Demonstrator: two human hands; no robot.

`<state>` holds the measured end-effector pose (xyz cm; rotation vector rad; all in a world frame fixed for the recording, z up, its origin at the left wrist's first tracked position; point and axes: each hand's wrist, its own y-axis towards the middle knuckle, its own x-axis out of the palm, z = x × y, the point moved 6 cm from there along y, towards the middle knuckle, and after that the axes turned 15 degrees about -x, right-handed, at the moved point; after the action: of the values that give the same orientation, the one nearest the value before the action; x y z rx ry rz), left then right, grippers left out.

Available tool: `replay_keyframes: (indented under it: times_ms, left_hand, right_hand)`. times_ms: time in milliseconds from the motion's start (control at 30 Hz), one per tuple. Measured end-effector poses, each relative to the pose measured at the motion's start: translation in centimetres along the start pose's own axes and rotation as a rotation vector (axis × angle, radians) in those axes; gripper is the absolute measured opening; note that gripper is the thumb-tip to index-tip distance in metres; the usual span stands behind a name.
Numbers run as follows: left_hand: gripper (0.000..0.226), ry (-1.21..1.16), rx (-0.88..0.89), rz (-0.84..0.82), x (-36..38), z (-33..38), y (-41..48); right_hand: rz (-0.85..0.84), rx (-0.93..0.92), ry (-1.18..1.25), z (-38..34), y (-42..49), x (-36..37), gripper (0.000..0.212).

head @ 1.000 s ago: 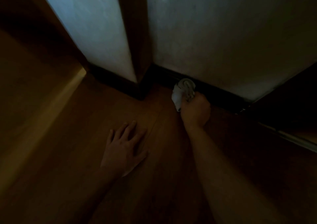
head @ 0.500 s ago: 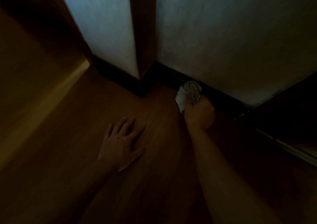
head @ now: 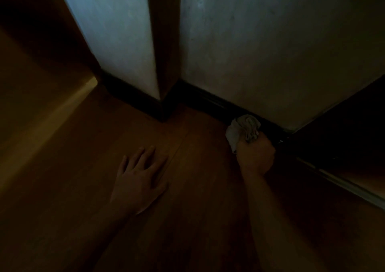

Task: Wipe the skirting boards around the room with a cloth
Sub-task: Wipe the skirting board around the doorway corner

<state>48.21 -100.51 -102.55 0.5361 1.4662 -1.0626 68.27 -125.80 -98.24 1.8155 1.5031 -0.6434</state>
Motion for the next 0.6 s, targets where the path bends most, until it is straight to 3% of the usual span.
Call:
replay_keyframes:
  times_ms: [200,400,600]
  left_hand:
    - [0.073,-0.020,-0.005,0.000,-0.1,0.2,-0.1]
    - [0.078,-0.039,-0.007,-0.004,-0.1,0.2,-0.1]
    - [0.080,-0.004,-0.031,-0.005,0.0,0.1,-0.1]
  right_hand:
    - [-0.058,-0.048,0.014,-0.6,0.0,0.9,0.020]
    - [0.033,-0.008,-0.002,-0.2,-0.5,0.2,0.023]
    - [-0.078,-0.073,0.020,-3.0,0.2,3.3,0.025]
